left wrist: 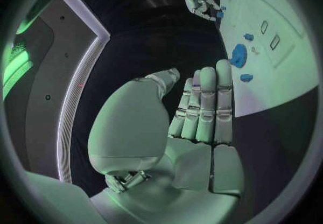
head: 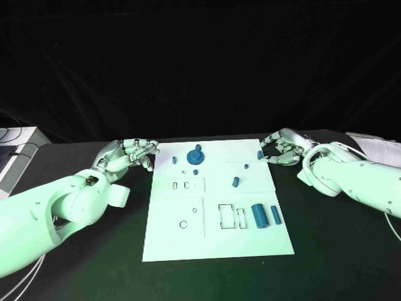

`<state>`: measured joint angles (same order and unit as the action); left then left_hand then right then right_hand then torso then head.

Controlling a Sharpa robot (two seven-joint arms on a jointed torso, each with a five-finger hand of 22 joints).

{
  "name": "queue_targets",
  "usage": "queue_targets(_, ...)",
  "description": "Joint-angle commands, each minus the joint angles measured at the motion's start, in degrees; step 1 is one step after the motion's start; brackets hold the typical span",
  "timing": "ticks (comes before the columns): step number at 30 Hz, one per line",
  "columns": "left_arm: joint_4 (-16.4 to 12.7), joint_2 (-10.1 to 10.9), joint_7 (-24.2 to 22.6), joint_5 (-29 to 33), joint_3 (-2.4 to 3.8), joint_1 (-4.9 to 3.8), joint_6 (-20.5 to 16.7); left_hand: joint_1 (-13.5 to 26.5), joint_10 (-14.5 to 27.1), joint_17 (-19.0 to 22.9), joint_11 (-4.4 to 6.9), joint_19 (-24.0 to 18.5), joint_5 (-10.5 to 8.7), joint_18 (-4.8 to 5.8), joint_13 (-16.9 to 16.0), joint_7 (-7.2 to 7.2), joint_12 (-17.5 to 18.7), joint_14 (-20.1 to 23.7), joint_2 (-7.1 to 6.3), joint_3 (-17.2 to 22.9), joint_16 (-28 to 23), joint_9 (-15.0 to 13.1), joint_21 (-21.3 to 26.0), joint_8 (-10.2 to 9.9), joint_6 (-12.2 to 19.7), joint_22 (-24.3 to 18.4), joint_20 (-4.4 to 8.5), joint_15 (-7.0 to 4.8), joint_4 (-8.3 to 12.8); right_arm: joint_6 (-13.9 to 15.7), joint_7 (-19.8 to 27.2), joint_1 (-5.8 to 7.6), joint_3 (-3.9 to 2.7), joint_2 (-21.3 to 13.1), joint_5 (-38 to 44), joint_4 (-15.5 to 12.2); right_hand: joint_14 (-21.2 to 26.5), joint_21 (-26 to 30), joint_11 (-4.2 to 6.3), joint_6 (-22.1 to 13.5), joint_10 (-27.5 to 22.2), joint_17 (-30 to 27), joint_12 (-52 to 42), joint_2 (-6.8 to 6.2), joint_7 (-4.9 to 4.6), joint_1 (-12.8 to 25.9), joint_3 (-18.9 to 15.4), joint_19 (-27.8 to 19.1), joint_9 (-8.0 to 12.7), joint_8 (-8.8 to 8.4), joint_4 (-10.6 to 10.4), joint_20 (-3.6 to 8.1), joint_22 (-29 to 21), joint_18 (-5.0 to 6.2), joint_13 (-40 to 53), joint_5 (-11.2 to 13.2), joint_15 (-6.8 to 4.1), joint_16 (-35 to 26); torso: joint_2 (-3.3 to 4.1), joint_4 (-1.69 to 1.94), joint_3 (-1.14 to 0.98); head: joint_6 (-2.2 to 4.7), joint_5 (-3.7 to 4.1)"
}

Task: Assemble the parts on the task board

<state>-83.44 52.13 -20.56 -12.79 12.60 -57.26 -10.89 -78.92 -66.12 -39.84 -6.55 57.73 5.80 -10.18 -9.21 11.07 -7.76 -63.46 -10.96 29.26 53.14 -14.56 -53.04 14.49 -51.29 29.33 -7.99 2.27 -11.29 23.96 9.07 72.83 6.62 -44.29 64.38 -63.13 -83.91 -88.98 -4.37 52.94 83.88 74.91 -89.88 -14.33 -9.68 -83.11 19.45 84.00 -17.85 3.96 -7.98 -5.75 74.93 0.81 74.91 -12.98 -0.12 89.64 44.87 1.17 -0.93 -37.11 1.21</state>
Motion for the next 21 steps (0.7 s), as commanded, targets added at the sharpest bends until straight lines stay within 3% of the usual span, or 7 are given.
queue_targets(1, 0.0, -0.1, -0.9, -0.5, 0.05, 0.04, 1.3, -0.2, 0.5, 0.0, -0.10, 0.0, -0.21, -0.39, 0.1, -0.35, -0.1, -0.5, -0.28, 0.0, 0.3, -0.1, 0.0, 0.3, 0.1, 0.0, 0.19, 0.12, 0.4, -1.1, 0.2, -0.16, -0.01, 0.4, 2.3, 0.3, -6.0, 0.2, -0.43, -0.3, 6.1, 14.6, -0.1, 0.09, 0.05, -0.3, -0.1, 5.3, 0.1, -0.20, 0.3, -0.13, 14.0, -0.46, 15.1, -0.2, 0.24, 0.2, 0.04, -0.04, -0.01, -0.16, -0.12)
queue_targets(6, -0.1, -0.1, -0.8, -0.6, 0.05, 0.06, 1.2, -0.2, 0.6, 0.0, -0.11, 0.0, -0.21, -0.39, 0.1, -0.34, -0.1, -0.6, -0.28, 0.0, 0.3, -0.1, -0.1, 0.3, 0.1, 0.0, 0.19, 0.13, 0.4, -1.4, 0.1, -0.30, -0.01, 0.9, 2.4, 0.7, -6.0, 0.2, -0.55, -0.2, 6.1, 14.7, -0.1, 0.33, -0.05, -0.1, -0.1, 5.3, 0.1, -0.06, 0.1, -0.25, 14.0, -0.47, 15.1, -0.5, 0.37, 0.2, -0.01, -0.05, 0.11, -0.26, -0.05)
queue_targets(16, -0.1, -0.1, -0.6, -0.7, 0.05, 0.07, 1.0, -0.1, 0.7, 0.0, -0.16, 0.1, -0.22, -0.39, 0.1, -0.28, -0.1, -0.8, -0.23, 0.0, 0.5, -0.1, -0.2, 0.3, 0.2, 0.1, 0.18, 0.15, 0.3, -2.3, -0.2, -0.35, -0.01, 1.3, 2.0, 1.1, -6.0, 0.0, -0.72, 1.4, 6.1, 14.8, -0.1, 1.50, -0.16, 0.6, 0.4, 5.4, -0.2, 0.78, -0.5, -0.46, 14.1, -0.50, 15.1, -1.3, 0.42, 0.3, -0.03, -0.16, 0.09, -0.36, -0.01)
queue_targets(21, -0.1, -0.1, -0.5, -0.7, 0.05, 0.07, 0.9, -0.1, 0.8, 0.0, -0.18, 0.2, -0.22, -0.38, 0.1, -0.26, -0.1, -0.8, -0.20, 0.0, 0.5, -0.1, -0.2, 0.3, 0.2, 0.1, 0.18, 0.16, 0.3, -3.1, -0.3, -0.36, -0.01, 1.4, 2.1, 1.2, -6.0, -0.1, 0.11, 4.6, 6.1, 14.8, -0.1, 2.80, 0.91, 0.5, 2.9, 5.5, -0.6, 2.47, -0.5, 0.30, 14.2, -0.53, 15.1, -1.3, -0.62, 0.3, 0.03, -0.11, 0.07, -0.36, -0.01)
